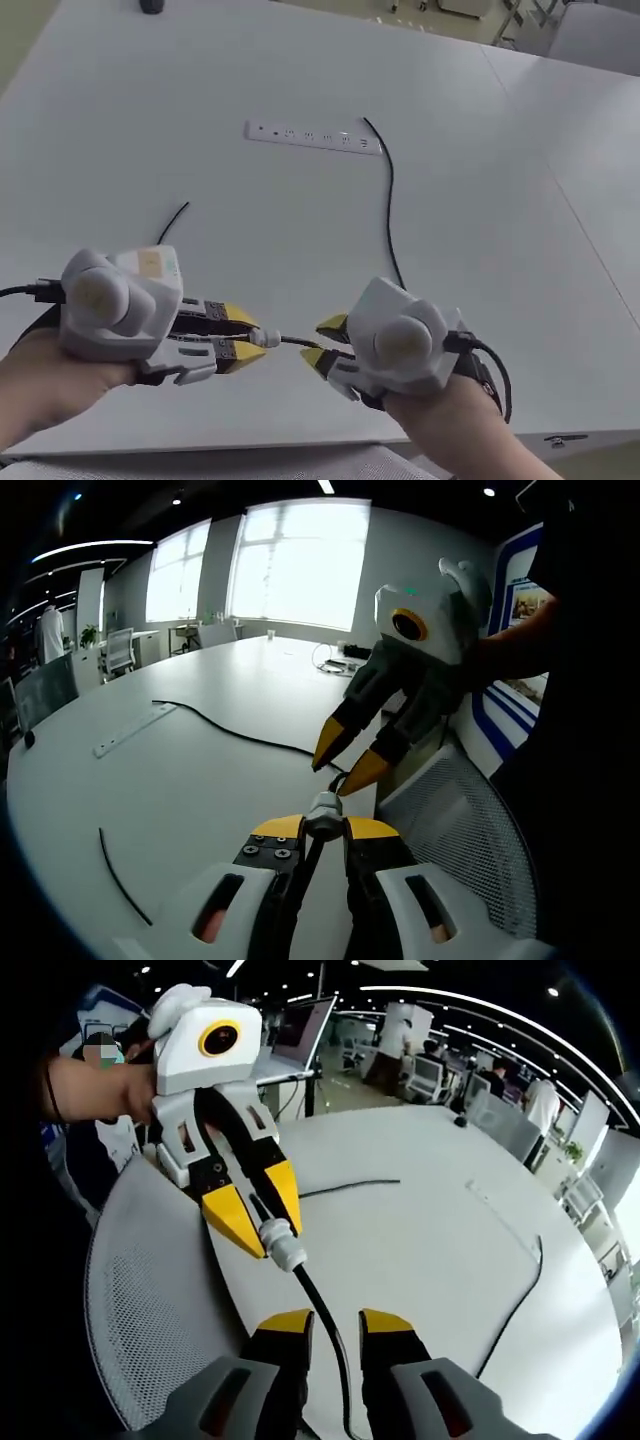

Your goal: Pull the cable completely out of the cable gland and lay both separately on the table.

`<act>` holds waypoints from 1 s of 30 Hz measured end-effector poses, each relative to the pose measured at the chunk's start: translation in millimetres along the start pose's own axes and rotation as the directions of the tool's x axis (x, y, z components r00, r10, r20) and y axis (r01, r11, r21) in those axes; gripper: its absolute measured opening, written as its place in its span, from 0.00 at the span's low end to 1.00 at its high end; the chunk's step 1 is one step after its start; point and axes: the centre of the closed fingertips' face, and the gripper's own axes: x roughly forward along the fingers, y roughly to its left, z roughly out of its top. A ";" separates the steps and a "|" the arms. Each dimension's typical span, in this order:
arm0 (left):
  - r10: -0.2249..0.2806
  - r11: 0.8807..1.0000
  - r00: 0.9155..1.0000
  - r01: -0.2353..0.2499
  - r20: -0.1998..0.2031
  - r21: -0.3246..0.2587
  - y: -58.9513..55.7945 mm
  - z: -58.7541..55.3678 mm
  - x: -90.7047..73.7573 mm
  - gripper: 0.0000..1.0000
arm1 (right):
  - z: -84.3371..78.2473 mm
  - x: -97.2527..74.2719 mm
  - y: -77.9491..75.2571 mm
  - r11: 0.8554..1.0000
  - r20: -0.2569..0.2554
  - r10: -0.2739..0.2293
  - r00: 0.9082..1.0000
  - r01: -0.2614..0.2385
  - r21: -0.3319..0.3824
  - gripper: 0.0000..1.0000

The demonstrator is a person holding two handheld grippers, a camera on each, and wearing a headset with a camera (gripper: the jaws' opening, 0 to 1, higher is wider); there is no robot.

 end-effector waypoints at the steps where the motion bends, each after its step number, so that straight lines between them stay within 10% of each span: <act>1: -0.001 1.000 1.000 0.001 0.000 -0.001 -0.1 -0.1 -0.1 0.15 | 3.7 2.1 2.5 1.000 -0.004 0.005 1.000 -0.005 -0.028 0.15; 18: -0.004 1.000 1.000 0.004 -0.010 0.003 -2.0 -3.0 1.0 0.15 | 13.7 12.5 20.8 0.978 -0.032 0.022 0.999 -0.029 -0.208 0.03; 30: -0.006 1.000 1.000 0.006 -0.014 0.012 -1.1 -2.6 4.9 0.15 | 9.3 12.6 18.2 0.991 -0.021 0.031 0.999 -0.033 -0.127 0.00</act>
